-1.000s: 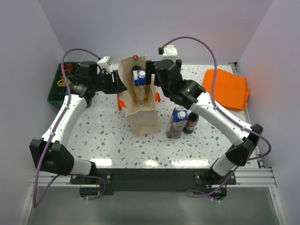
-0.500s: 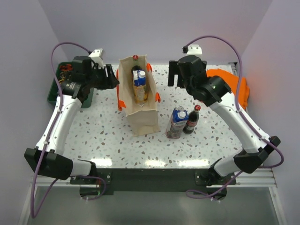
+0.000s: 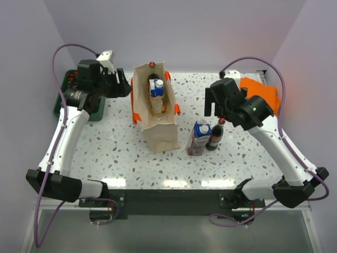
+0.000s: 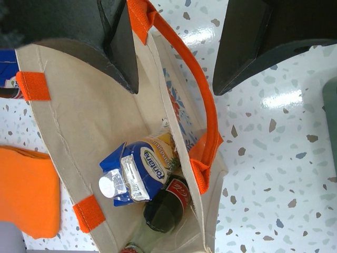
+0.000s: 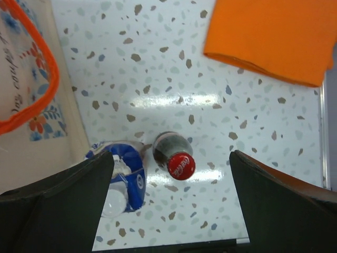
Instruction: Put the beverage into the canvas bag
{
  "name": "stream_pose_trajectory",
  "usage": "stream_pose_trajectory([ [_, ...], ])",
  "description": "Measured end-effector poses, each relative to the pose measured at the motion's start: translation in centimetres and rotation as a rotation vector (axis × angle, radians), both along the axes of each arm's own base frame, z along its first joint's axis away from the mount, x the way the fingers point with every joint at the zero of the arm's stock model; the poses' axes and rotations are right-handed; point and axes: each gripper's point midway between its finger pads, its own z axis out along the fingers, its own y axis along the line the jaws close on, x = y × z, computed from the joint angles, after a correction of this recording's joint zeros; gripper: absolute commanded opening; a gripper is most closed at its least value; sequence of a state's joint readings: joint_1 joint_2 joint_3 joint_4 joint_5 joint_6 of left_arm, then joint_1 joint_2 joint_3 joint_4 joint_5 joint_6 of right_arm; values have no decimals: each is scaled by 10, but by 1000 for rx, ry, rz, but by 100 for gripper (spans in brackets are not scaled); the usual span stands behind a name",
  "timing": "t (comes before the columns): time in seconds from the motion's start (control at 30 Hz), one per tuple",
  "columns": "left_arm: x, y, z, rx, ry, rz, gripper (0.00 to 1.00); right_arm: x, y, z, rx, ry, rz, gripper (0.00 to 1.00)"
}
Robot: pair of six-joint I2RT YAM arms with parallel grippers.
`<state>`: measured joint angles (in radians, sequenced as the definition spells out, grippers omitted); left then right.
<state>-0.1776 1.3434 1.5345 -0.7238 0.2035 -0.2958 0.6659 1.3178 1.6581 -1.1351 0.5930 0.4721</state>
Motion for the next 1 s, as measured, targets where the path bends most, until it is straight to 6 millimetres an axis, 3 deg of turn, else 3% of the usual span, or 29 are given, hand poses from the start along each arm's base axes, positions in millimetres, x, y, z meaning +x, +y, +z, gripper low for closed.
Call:
stream_pose_trajectory([
  [0.33, -4, -4, -18, -7, 43, -24, 64, -18, -28, -48, 9, 143, -88, 93],
  [0.6, -5, -5, -22, -9, 52, -28, 64, -25, -21, -76, 46, 224, -85, 86],
  [0.73, -7, -5, -21, -11, 49, -31, 64, -31, -19, -93, 54, 267, -91, 77],
  [1.0, -8, -5, -22, -12, 49, -31, 64, -30, -18, -98, 66, 271, -103, 70],
])
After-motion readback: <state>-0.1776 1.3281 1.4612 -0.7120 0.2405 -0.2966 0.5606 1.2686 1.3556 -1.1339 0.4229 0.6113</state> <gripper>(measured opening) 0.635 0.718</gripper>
